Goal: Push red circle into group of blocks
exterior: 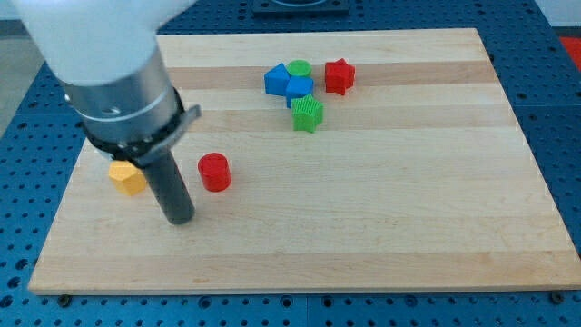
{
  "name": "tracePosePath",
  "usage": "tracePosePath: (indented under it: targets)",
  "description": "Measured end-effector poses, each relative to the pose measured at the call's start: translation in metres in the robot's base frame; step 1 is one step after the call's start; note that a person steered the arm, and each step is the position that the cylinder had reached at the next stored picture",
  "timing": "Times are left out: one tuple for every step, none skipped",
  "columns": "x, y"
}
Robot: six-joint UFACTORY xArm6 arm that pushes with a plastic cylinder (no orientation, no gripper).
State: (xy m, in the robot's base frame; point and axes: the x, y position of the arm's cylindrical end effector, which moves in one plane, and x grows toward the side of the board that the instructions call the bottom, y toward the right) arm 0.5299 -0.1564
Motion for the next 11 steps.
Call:
tracePosePath:
  targets:
    - [-0.032,-0.002]
    - [-0.049,0.047]
    - [-0.059,0.081]
    - [-0.043,0.069]
    - [-0.031,0.08]
    - [-0.029,0.101]
    - [-0.043,0.113]
    - [-0.044,0.116]
    - [-0.022,0.098]
    - [-0.039,0.093]
    - [-0.073,0.112]
